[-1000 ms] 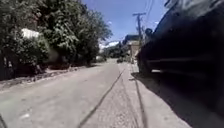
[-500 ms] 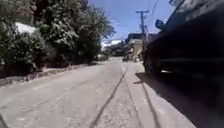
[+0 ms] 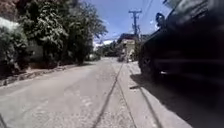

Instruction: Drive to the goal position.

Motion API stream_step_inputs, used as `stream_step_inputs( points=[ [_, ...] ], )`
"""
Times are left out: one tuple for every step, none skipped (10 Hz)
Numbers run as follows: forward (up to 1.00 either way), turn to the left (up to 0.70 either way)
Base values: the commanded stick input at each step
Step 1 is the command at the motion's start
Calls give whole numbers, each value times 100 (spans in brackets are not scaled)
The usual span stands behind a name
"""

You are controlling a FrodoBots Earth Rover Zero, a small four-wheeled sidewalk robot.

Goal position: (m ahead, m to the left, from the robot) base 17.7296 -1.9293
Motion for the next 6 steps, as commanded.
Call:
stream_step_inputs(
  points=[
    [85, 0],
    [85, 0],
    [85, 0],
    [85, 0],
    [85, 2],
    [85, 12]
  ],
)
